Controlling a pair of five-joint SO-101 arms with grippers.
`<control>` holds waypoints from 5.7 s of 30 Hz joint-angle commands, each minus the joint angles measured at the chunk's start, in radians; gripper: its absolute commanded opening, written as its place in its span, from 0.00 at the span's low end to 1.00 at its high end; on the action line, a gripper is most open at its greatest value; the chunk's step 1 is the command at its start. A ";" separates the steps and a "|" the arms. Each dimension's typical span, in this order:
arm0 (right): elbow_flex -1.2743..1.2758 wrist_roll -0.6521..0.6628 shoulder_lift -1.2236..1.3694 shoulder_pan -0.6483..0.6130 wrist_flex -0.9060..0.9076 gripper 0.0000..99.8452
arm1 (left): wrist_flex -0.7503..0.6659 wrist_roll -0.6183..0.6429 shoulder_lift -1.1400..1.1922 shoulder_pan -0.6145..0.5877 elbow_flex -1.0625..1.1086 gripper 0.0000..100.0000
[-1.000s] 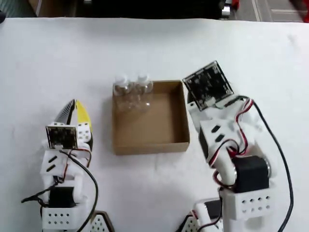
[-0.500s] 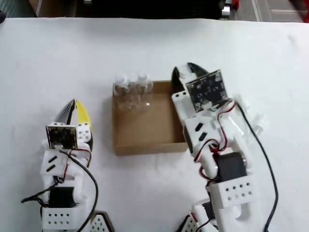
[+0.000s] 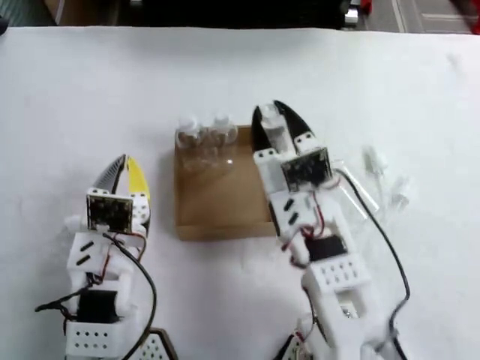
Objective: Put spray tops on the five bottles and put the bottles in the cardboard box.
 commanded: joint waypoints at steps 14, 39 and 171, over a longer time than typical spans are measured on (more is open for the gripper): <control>-0.222 -0.008 0.323 -0.033 -0.042 0.02 | 0.002 -0.012 -0.004 0.010 0.000 0.02; -0.272 -0.008 0.634 -0.001 -0.269 0.02 | 0.003 -0.012 -0.004 0.012 0.000 0.02; 0.494 0.043 -1.029 0.282 0.651 0.06 | -0.031 -0.014 -0.008 -0.018 0.000 0.02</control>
